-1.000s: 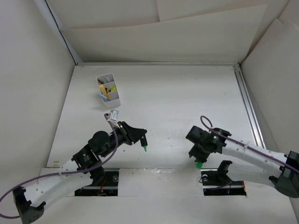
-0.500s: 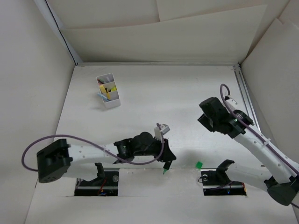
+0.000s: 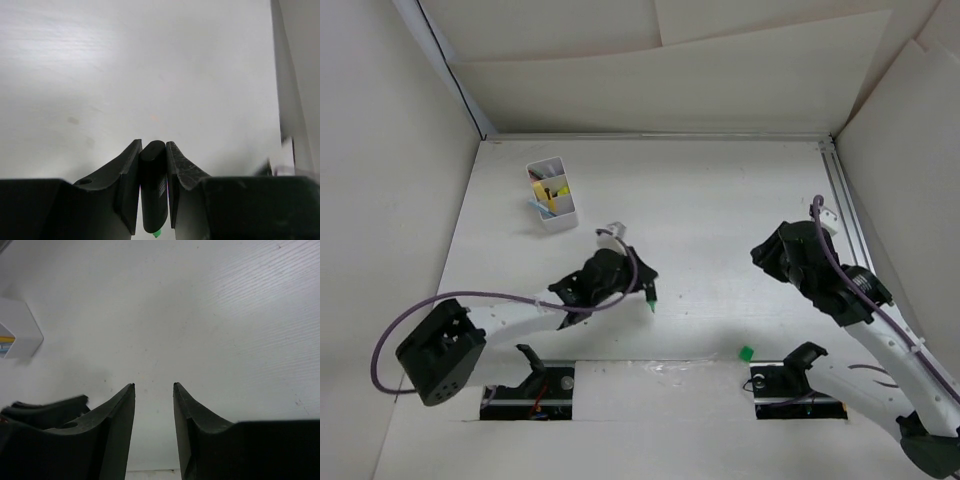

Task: Sort the stationery into containers
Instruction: Place the pen at the center of the board.

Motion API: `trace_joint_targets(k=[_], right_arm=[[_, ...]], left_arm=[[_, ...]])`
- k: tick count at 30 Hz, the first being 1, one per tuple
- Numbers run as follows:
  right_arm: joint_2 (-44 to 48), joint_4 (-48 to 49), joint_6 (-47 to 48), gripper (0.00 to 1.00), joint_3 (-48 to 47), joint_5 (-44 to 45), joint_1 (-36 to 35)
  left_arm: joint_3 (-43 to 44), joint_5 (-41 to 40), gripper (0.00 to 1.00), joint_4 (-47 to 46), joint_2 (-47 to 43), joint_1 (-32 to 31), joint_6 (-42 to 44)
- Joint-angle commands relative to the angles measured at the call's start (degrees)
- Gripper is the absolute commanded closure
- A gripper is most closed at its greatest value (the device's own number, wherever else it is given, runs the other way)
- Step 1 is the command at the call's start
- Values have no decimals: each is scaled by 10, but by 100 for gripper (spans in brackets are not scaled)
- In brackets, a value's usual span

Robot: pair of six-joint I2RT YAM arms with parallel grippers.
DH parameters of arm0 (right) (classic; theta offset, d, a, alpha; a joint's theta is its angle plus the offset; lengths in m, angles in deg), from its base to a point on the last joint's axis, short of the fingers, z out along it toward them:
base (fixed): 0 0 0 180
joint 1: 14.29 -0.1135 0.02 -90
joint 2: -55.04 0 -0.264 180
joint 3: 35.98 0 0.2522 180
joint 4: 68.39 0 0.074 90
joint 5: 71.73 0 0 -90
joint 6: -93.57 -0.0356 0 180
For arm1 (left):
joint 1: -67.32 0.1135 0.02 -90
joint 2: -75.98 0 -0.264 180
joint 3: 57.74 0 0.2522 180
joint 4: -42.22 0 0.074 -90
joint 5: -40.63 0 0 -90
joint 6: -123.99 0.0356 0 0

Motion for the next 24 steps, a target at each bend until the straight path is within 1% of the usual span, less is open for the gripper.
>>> trace_joint_targets(k=[1,4,5,7,8,10,13,14,16,18,19,20,22,23,24], right_arm=[[28,70,40,58,28,-42,3],[37,98,66,58,42,-69,3],[42,110,73,58,50,-85,3],[42,120,83,58,56,-101,3],[47,126,88,58,56,-112,-3],[47,133,95,57,63,-117,-3],[60,133,107,57,68,-117,-14],[68,133,107,57,74,-117,-14],[81,133,115,57,79,-117,-19],[96,133,120,55,86,-117,-19],[96,133,120,55,86,-117,-19],[104,133,120,55,92,-117,-19],[109,133,120,54,92,-117,-19],[110,133,120,54,92,-117,-19],[110,133,120,54,92,-112,-19]], left_arm=[[-46,-48,100,-21,-28,115,-49],[-29,-48,100,-44,6,164,-54],[-18,-41,100,-59,47,189,-54],[12,-20,100,-80,93,209,-60],[25,5,100,-115,137,222,-65],[40,29,100,-139,177,227,-76],[57,43,100,-163,237,227,-94],[62,43,93,-163,247,227,-100],[63,28,88,-169,252,227,-100],[63,13,66,-169,245,227,-94],[56,5,46,-169,230,227,-84],[56,-10,38,-164,221,227,-79],[51,-10,28,-157,199,222,-72],[51,-18,22,-146,193,222,-72],[46,-18,19,-137,187,222,-66]])
